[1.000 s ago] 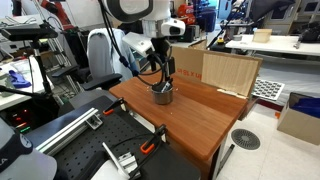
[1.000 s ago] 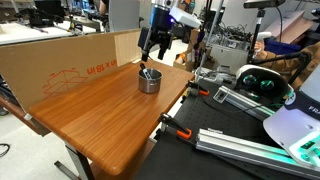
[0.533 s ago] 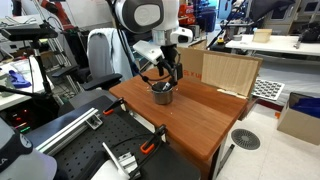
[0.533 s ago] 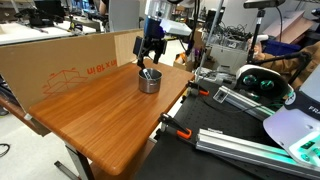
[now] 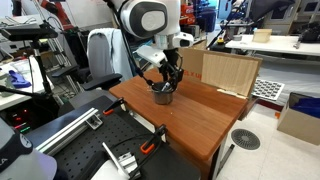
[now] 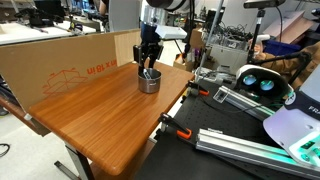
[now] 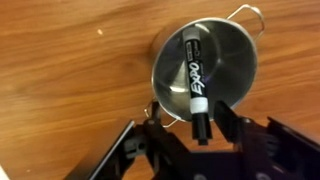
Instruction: Remove the marker from the pot and put it on the table
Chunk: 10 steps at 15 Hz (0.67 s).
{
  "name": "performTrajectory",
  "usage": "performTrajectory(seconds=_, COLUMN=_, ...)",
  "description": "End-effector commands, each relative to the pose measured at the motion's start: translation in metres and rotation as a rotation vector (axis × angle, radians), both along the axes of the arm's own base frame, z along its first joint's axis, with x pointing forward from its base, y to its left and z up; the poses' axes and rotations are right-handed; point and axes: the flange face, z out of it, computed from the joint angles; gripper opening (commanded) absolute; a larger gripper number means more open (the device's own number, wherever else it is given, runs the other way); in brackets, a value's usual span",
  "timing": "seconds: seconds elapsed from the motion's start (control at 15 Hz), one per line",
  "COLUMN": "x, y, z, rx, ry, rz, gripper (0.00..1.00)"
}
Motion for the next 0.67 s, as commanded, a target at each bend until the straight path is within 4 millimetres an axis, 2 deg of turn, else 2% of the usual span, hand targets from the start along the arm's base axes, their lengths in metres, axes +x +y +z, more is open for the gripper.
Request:
performTrajectory(seconds=0.0, x=0.005, y=0.0, z=0.001, rx=-0.013, ry=-0.016, rz=0.003, gripper=0.29)
performTrajectory(seconds=0.27, x=0.009, y=-0.002, z=0.009, rx=-0.013, ry=-0.037, rz=0.004, gripper=0.0)
performTrajectory(seconds=0.4, x=0.011, y=0.002, z=0.013, rx=-0.013, ry=-0.046, rz=0.01, gripper=0.05)
performTrajectory(seconds=0.6, x=0.011, y=0.005, z=0.016, rx=-0.011, ry=-0.053, rz=0.016, gripper=0.05)
